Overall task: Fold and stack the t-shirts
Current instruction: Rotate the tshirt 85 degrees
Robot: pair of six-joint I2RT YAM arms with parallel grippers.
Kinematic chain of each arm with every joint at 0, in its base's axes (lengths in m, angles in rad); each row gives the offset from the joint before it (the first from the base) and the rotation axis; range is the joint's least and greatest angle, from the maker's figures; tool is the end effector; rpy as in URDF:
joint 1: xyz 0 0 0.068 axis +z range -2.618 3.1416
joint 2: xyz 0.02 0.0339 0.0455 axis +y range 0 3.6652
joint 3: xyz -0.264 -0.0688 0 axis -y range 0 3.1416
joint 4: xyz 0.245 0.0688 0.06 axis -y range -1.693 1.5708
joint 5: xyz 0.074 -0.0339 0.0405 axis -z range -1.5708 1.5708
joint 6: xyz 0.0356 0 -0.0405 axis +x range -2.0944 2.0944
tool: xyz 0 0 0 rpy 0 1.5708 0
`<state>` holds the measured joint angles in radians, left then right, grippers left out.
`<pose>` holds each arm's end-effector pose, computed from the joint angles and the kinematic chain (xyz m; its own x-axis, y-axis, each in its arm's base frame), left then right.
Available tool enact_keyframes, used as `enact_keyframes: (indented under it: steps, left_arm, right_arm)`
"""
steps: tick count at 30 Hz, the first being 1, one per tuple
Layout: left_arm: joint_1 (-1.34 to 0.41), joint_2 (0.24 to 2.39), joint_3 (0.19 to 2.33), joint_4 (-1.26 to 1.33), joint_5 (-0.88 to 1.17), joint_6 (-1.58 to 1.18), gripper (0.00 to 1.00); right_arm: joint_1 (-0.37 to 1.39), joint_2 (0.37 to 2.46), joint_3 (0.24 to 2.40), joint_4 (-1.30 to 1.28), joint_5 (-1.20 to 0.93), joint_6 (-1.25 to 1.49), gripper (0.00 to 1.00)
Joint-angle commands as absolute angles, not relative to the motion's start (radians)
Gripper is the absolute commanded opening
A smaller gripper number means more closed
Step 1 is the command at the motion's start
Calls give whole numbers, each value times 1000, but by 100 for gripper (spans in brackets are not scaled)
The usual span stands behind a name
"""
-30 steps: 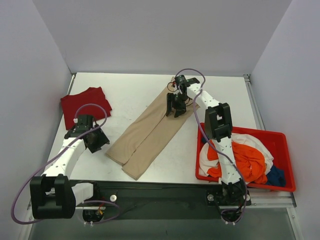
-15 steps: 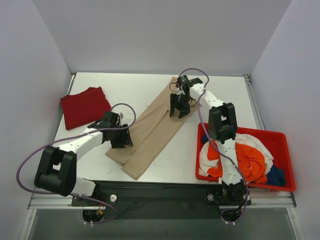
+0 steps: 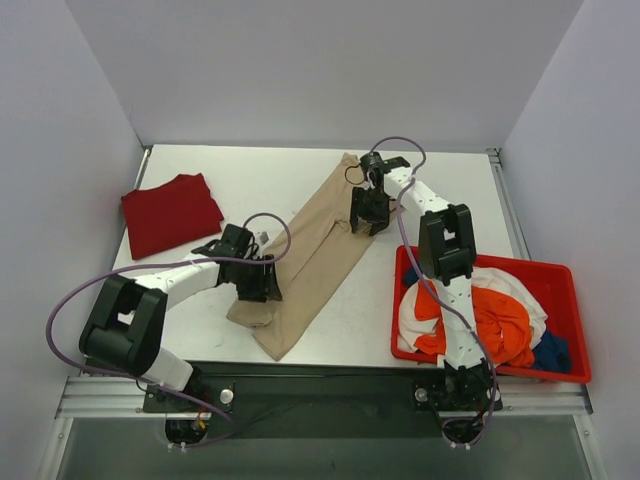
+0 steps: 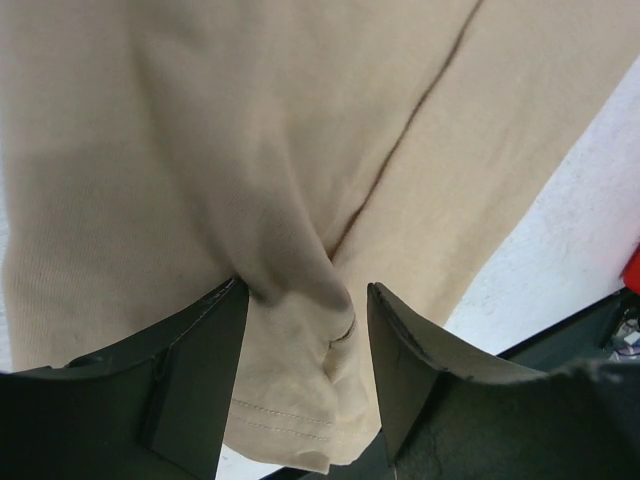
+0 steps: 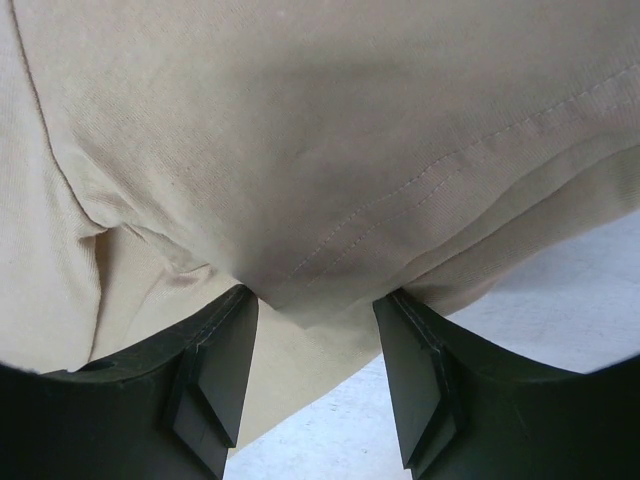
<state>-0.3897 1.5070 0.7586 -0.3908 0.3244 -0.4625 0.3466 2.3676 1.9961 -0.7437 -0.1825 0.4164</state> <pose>0.2441 -0.1125 0.1564 -0.9676 -0.0598 -0.2452 0.0578 0.8933 -0.4457 0.4745 0.1782 0.1671 -0.9379 0.0841 -0.3365 -0.0326 0.9445 0.3270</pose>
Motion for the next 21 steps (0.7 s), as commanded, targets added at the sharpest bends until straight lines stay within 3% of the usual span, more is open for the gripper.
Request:
enact_keyframes:
  steps: [1, 12, 21]
  left_arm:
    - [-436, 1560, 739, -402, 356, -448, 62]
    - [-532, 1607, 735, -341, 477, -509, 62]
    - [-690, 1620, 788, -270, 480, -583, 64]
  right_arm:
    - [345, 2439, 2020, -781, -117, 428, 52]
    - [341, 2560, 2227, -825, -129, 439, 52]
    - [299, 2528, 2325, -830, -161, 396, 57]
